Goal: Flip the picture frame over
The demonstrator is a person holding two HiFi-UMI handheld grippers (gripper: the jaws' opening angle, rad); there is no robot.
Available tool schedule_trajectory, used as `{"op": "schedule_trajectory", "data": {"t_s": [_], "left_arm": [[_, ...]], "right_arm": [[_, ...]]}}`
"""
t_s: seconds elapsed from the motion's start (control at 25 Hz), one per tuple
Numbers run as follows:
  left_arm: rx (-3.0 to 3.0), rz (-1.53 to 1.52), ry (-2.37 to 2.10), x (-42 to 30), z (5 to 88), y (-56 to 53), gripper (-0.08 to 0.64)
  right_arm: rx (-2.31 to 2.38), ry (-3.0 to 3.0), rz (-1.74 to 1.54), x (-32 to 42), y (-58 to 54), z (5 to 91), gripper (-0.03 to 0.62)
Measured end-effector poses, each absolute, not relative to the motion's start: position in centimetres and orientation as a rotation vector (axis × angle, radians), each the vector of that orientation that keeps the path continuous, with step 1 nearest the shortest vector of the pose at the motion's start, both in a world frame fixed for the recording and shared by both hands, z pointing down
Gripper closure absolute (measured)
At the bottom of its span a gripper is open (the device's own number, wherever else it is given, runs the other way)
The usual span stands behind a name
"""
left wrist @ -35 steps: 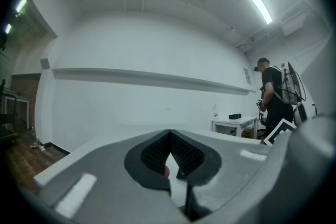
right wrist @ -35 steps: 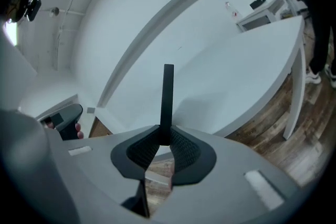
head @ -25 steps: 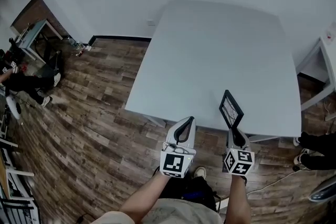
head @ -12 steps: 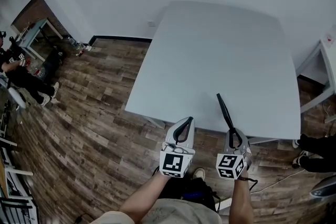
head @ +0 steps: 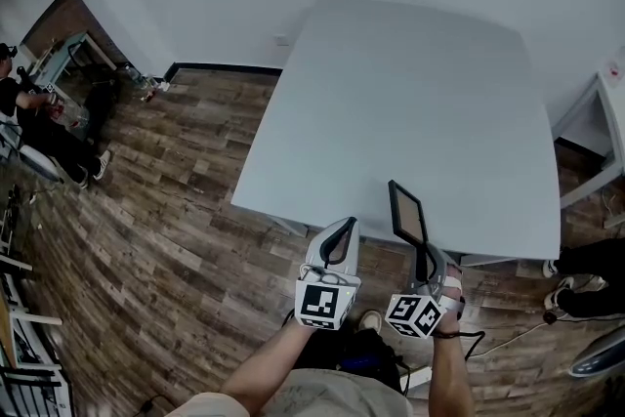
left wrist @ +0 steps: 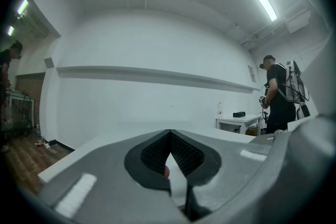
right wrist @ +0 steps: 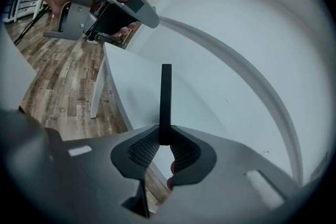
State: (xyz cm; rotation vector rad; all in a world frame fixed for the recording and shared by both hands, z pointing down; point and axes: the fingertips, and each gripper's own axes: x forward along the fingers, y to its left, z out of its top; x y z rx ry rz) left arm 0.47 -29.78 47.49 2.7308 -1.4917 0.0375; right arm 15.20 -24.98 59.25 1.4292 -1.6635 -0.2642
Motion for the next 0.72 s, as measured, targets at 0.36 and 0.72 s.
{"op": "schedule_trajectory", "data": {"t_s": [0.36, 0.72], "left_arm": [[2.702, 0.051, -1.507, -0.3, 48.3, -29.7, 0.560], [2.689, 0.062, -1.515, -0.8, 48.6, -29.5, 0.559]], "right_arm": [[1.268, -1.512, -0.388, 14.2, -24.7, 61.7, 0.502], [1.114, -1.401, -0.418, 13.2, -24.9, 64.7, 0.492]]}}
